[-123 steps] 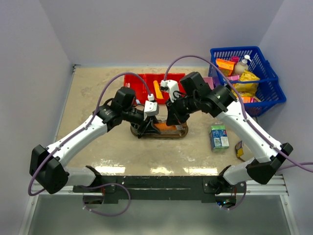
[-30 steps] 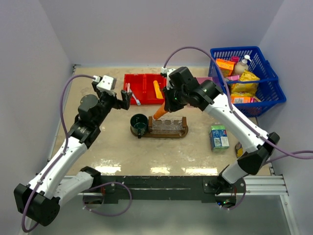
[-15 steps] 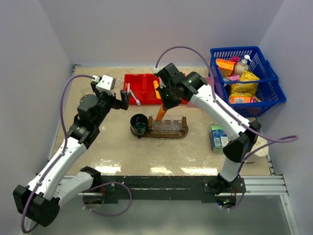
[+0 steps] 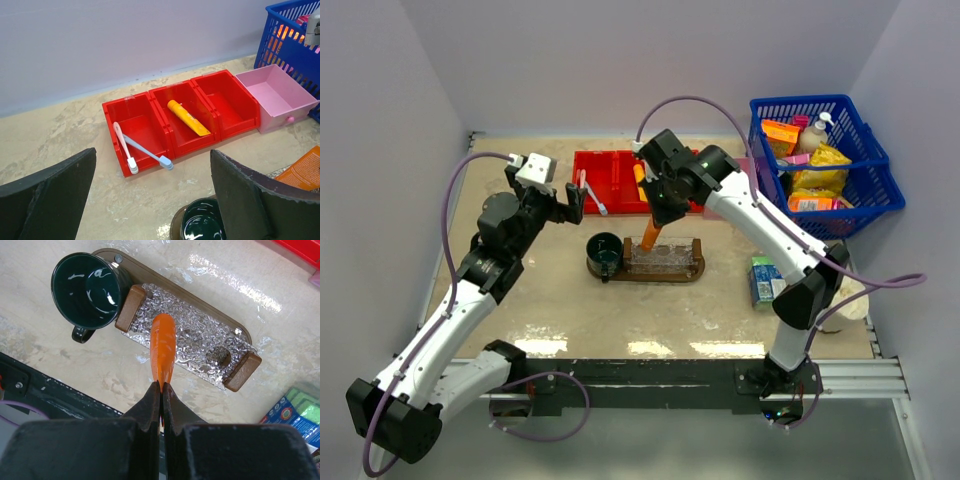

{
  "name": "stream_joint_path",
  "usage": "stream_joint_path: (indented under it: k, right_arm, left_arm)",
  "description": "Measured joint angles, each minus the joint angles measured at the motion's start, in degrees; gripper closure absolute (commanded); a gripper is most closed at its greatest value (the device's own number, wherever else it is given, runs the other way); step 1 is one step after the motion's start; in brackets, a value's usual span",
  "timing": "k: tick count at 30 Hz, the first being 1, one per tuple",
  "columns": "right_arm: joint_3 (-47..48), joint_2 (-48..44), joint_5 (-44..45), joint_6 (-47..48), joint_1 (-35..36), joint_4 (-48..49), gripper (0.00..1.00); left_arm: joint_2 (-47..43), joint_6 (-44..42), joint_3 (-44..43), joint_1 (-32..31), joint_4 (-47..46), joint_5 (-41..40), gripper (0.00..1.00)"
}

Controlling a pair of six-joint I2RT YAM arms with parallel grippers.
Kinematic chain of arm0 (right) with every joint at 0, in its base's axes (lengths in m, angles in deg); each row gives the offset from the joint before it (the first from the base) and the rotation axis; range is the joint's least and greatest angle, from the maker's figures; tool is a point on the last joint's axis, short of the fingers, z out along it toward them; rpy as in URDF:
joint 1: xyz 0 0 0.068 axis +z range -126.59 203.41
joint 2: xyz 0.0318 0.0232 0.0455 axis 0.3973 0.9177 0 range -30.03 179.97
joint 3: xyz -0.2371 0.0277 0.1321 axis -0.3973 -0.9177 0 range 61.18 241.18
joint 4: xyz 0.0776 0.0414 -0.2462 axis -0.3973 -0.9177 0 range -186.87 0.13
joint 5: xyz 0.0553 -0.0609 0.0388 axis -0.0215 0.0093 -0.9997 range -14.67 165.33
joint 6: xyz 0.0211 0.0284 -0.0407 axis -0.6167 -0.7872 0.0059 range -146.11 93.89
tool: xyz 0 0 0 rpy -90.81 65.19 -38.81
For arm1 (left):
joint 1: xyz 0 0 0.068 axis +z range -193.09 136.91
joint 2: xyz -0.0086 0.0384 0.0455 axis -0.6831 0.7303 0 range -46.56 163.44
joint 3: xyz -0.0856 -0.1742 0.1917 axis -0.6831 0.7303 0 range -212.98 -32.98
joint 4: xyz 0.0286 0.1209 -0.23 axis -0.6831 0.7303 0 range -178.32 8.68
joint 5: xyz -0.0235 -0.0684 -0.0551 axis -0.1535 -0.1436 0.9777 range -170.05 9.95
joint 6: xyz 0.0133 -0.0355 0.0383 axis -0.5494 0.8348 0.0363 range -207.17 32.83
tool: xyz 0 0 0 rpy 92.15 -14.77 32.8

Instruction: Prepare toiletry sets of a toothbrush and toothpaste on the tray

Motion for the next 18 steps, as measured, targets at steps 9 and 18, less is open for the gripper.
stream_joint_path:
  k: [9, 18]
  right_arm:
    - [1.1, 2.3, 0.1, 0.0, 1.1, 0.0, 1.00]
    - [1.3, 5.3, 0.3, 0.0, 1.6, 0.0, 1.00]
  left_arm:
    - [0.0, 0.0, 0.0, 0.0, 0.0, 0.0, 0.00]
    - [0.0, 0.0, 0.0, 0.0, 0.1, 0.0, 0.00]
